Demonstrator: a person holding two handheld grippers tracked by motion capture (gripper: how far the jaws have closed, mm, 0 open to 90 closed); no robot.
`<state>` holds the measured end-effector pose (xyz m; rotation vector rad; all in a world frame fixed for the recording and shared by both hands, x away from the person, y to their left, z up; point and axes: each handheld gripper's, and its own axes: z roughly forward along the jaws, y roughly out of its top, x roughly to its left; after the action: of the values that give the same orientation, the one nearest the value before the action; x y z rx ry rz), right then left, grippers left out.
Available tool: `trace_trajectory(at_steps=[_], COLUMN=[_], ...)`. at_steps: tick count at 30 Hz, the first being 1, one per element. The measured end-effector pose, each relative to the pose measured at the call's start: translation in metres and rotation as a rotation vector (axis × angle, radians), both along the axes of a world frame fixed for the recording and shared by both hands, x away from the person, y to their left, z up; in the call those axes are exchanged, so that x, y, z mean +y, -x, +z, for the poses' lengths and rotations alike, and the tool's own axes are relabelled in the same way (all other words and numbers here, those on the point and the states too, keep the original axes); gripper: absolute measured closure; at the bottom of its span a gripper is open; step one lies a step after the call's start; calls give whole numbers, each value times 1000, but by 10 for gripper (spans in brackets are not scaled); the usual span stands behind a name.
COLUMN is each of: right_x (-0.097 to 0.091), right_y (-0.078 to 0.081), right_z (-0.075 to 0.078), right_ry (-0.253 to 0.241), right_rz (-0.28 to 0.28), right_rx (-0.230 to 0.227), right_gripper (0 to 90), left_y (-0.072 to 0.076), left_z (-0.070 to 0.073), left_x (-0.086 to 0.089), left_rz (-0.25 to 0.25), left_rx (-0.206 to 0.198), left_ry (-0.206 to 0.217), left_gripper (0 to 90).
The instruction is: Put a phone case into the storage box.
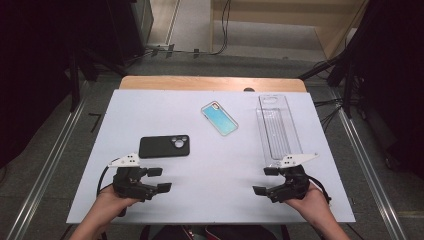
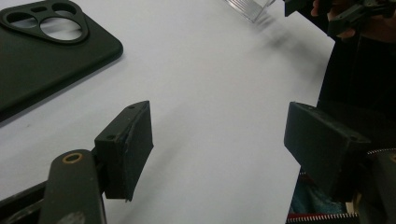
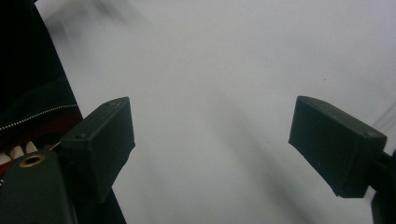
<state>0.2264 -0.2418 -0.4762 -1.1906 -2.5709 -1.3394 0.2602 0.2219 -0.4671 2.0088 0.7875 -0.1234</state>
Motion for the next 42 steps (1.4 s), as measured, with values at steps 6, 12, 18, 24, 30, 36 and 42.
trace_trajectory(at_steps=[6, 12, 18, 24, 30, 36, 42], right_x=[4, 12, 20, 27, 35, 45, 61], right_y=[-2, -3, -8, -15, -21, -27, -38], right_z=[8, 17, 23, 28, 29, 30, 30], right_ry=[-3, -5, 0, 9, 10, 1, 11], right_rz=[-10, -8, -36, -65, -70, -75, -74], right_rx=[-21, -42, -34, -50, -48, -53, -54], right_gripper=[122, 123, 122, 122, 122, 122, 123], left_y=[-1, -1, -1, -1, -1, -1, -1], left_z=[0, 0, 0, 0, 0, 0, 0], left_x=[0, 0, -1, -1, -1, -1, -2], left_rz=[3, 6, 3, 0, -3, -3, -6], left_rx=[5, 2, 3, 5, 6, 6, 6], left_ry=[-3, -12, -12, -16, -18, -18, -16], left_gripper=[242, 242, 242, 242, 242, 242, 242])
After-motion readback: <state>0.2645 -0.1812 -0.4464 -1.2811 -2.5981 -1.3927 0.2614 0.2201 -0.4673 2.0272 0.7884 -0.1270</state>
